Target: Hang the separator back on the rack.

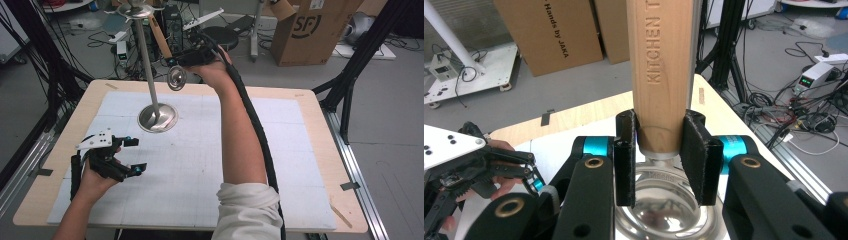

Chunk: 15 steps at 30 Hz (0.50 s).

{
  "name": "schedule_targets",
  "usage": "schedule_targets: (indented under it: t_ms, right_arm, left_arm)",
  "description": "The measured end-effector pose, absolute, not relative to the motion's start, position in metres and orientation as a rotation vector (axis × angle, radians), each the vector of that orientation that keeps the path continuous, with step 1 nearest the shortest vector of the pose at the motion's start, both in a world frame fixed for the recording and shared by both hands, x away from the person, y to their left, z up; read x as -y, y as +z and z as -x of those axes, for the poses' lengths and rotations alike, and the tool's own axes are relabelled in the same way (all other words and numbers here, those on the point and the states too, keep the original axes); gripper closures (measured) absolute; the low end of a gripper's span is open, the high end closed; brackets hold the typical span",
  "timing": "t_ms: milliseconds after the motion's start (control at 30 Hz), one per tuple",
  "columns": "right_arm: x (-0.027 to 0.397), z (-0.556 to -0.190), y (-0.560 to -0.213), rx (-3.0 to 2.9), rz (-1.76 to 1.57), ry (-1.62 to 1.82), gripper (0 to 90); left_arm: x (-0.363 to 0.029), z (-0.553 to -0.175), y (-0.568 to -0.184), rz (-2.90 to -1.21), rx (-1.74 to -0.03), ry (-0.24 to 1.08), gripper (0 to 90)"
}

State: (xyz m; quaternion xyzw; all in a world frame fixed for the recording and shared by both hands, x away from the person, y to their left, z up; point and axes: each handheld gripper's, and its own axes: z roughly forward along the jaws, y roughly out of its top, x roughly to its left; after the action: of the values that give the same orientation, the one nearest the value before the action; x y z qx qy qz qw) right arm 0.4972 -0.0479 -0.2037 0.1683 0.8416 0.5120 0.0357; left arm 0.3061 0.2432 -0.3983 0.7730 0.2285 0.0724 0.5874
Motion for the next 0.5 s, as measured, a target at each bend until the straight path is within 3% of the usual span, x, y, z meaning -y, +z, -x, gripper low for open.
schedule_targets:
  t_ms: [500]
  right_arm:
    - [0.0374, -0.5, -0.2068, -2.606, -0.515, 1.548, 69.2]
  left_arm:
    - [-0.2435, -0.306, -0.3979, -1.798, -0.531, 0.17, 1.8]
